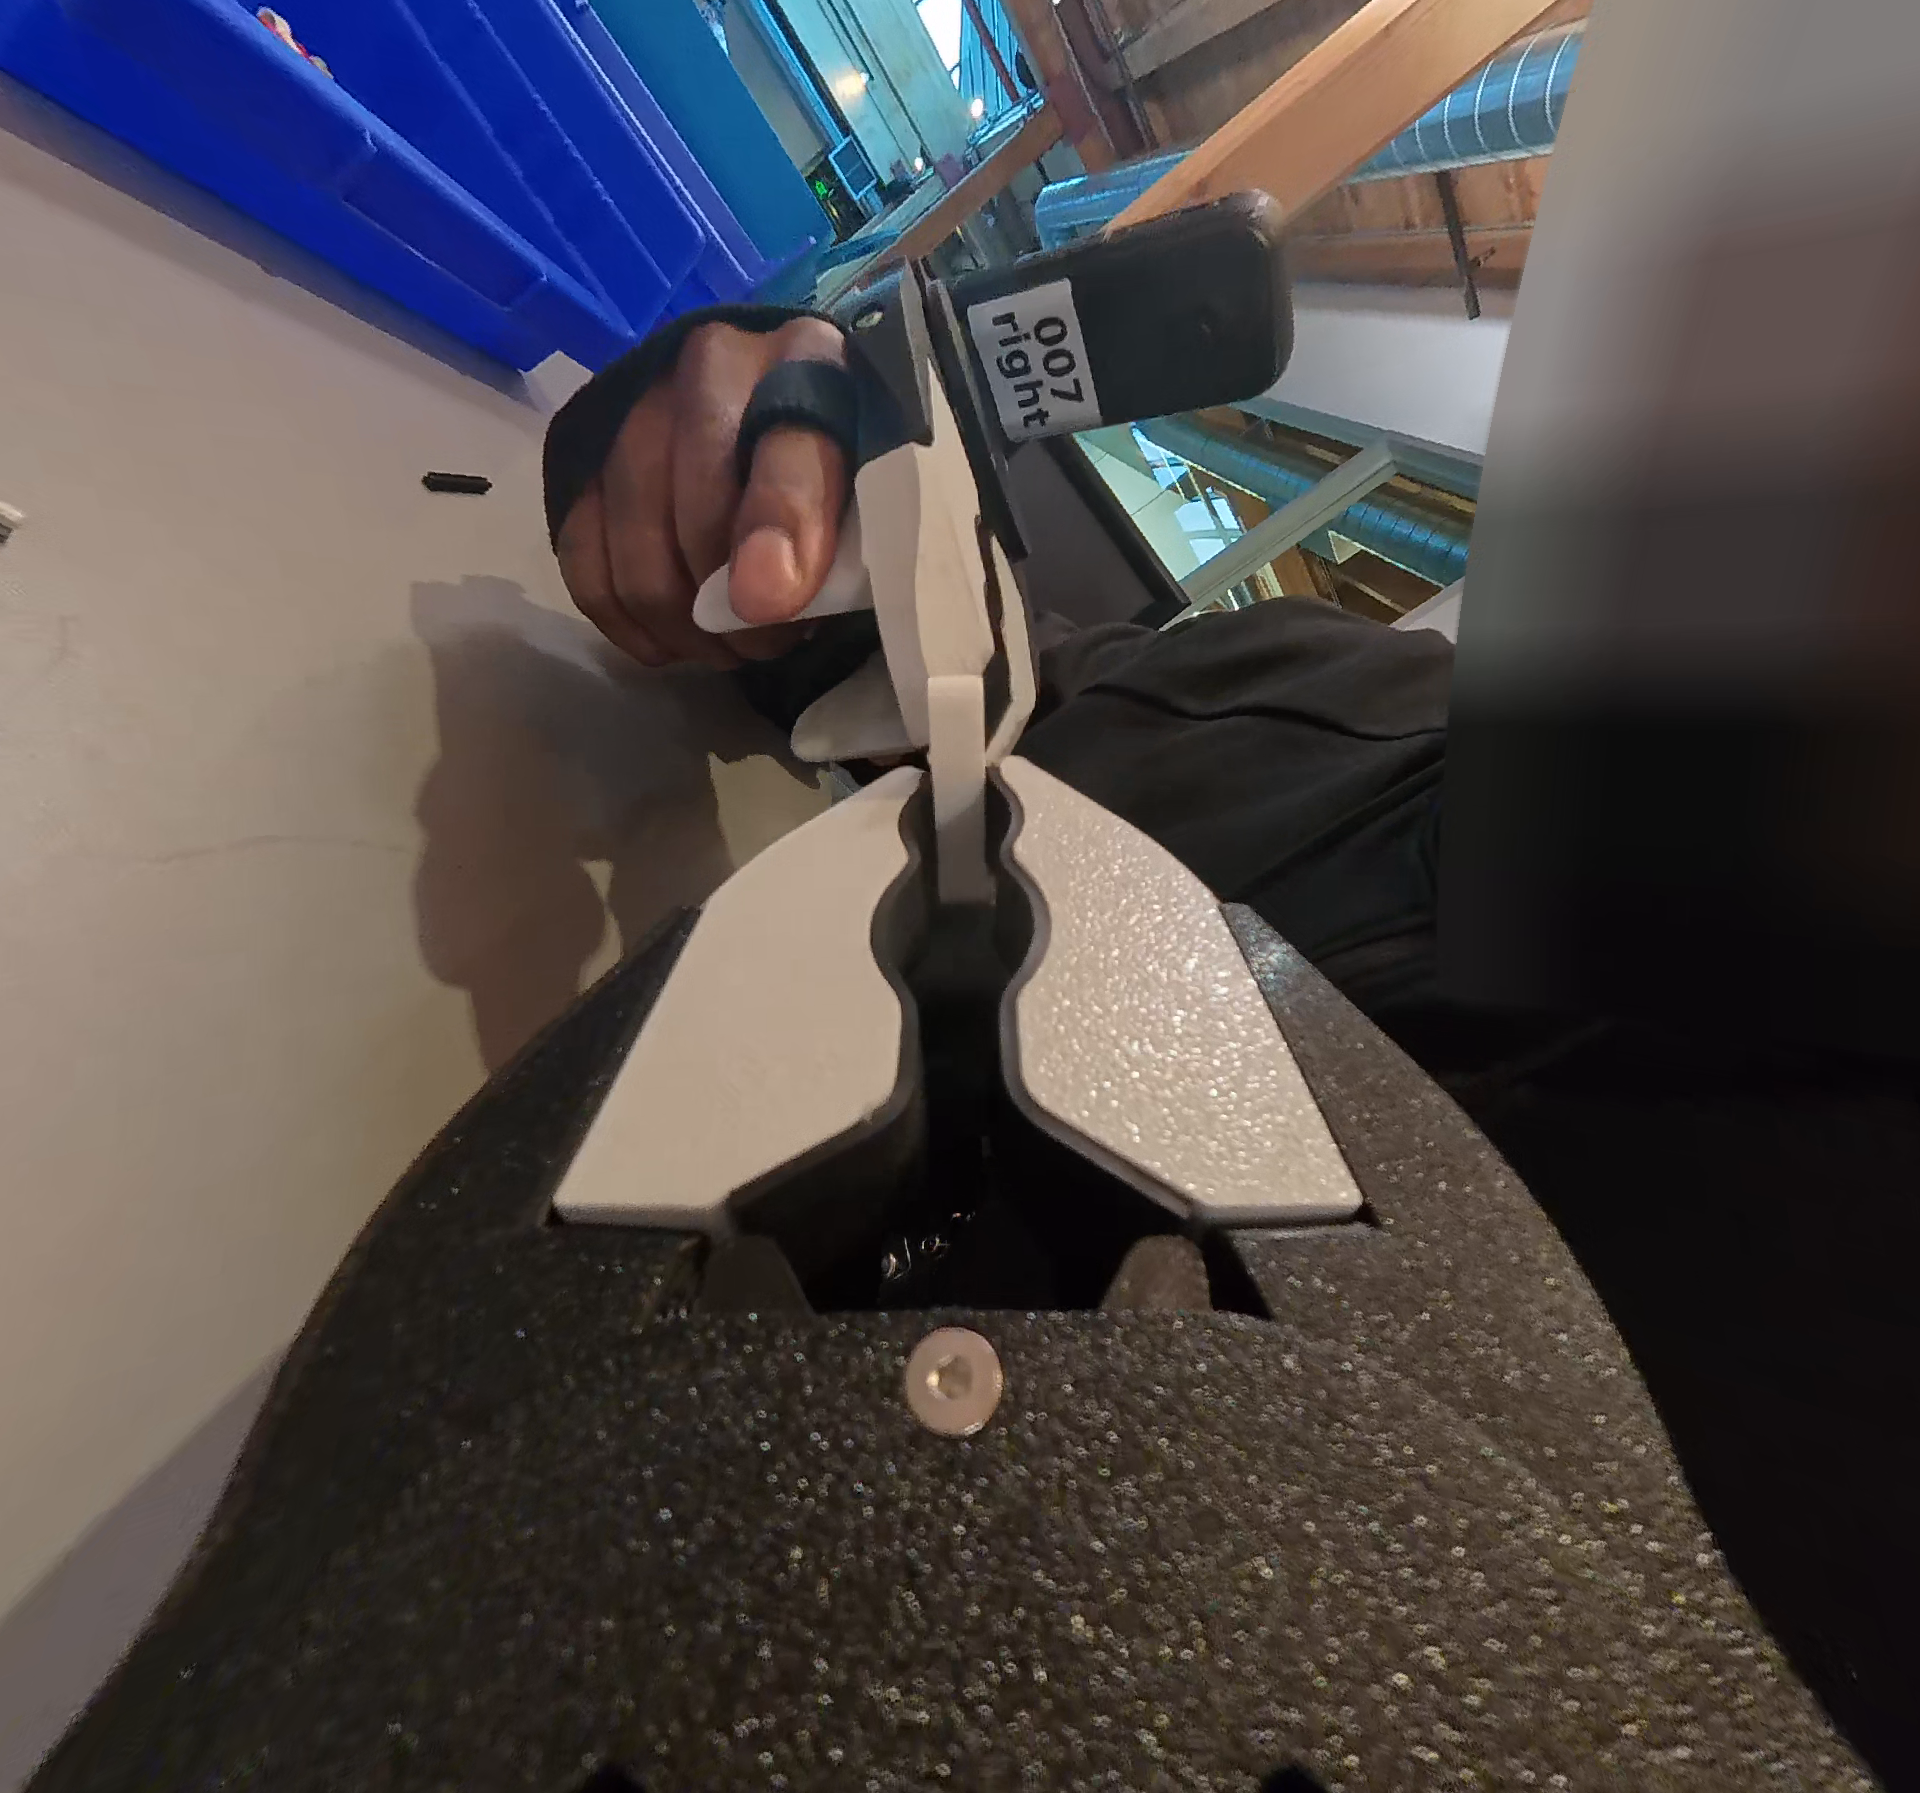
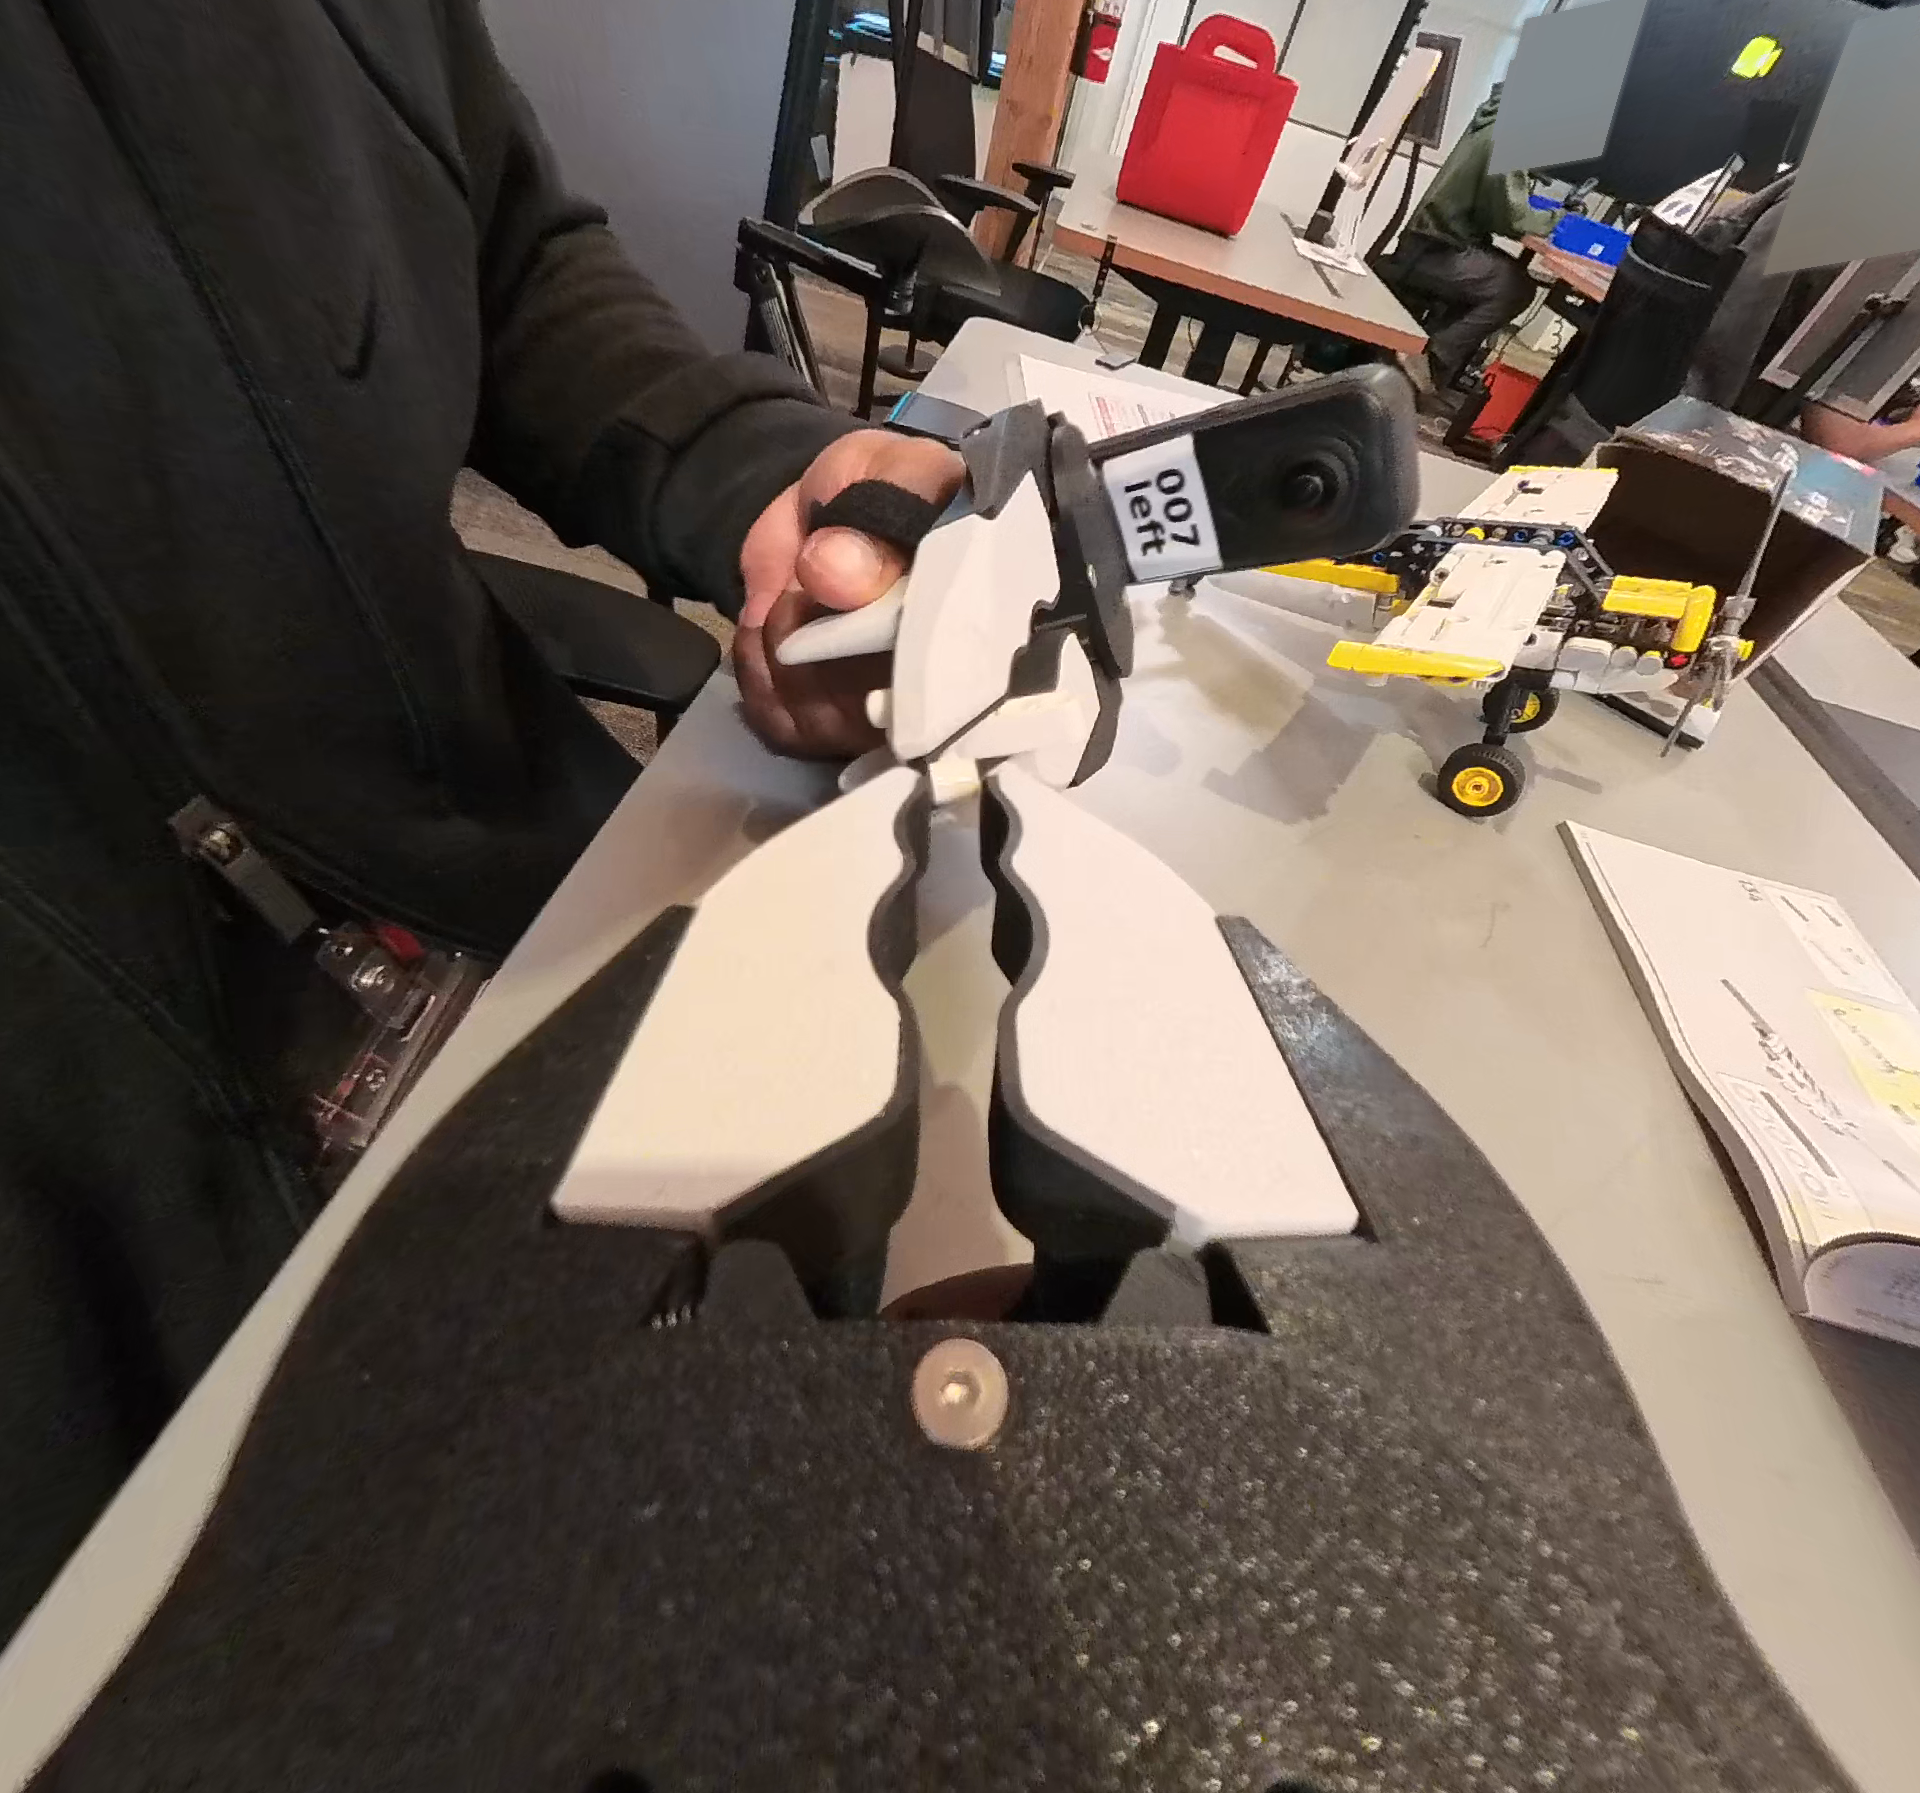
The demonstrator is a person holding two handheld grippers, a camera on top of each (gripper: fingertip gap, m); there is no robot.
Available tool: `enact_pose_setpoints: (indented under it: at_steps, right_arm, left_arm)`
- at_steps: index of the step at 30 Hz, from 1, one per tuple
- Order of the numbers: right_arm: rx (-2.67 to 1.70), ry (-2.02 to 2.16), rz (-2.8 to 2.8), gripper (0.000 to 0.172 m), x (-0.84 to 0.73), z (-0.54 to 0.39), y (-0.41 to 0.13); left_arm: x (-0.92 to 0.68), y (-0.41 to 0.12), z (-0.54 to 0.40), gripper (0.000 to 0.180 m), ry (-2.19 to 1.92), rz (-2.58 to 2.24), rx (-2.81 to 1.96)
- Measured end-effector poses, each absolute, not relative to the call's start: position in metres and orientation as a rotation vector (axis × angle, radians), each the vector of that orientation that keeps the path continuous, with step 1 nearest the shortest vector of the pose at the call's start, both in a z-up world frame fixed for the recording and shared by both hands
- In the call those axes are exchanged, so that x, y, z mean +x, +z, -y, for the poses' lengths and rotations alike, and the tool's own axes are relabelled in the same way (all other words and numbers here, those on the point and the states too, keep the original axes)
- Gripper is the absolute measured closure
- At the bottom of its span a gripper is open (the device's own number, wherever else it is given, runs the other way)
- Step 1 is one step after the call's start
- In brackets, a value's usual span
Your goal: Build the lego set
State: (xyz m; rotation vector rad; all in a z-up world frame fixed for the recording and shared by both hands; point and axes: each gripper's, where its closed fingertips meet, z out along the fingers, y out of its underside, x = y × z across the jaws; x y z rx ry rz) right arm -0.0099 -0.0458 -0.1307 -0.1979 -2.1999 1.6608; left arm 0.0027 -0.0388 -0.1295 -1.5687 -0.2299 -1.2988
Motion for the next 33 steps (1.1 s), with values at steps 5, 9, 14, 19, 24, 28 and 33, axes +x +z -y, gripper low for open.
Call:
enact_pose_setpoints:
  at_steps: [5, 9, 14, 19, 24, 28, 33]
  right_arm:
    - [-0.196, 1.646, 2.213, 0.164, -0.010, 0.046, -0.133]
    - [-0.200, 1.648, 2.219, 0.164, -0.009, 0.046, -0.135]
    - [-0.266, 1.600, 2.208, 0.164, -0.018, 0.039, -0.138]
    - [-0.431, 1.486, 2.185, 0.164, -0.034, 0.026, -0.142]
    - [-0.521, 1.314, 2.196, 0.164, -0.044, 0.025, -0.149]
    - [-0.566, 1.118, 2.181, 0.164, -0.052, 0.018, -0.160]
    - [-0.587, 0.975, 2.187, 0.164, -0.053, 0.016, -0.171]
  left_arm:
    - [0.003, -0.132, 0.038, 0.172, -1.301, 0.224, -1.592]
    - [0.003, -0.134, 0.037, 0.172, -1.300, 0.224, -1.612]
    - [-0.005, -0.141, 0.036, 0.172, -1.220, 0.246, -1.674]
    - [-0.022, -0.159, 0.032, 0.172, -1.116, 0.386, -1.765]
    - [-0.030, -0.182, 0.024, 0.172, -0.954, 0.487, -1.909]
    - [-0.032, -0.195, 0.018, 0.172, -0.761, 0.488, -2.013]
    - [-0.038, -0.203, 0.014, 0.172, -0.617, 0.507, -2.062]
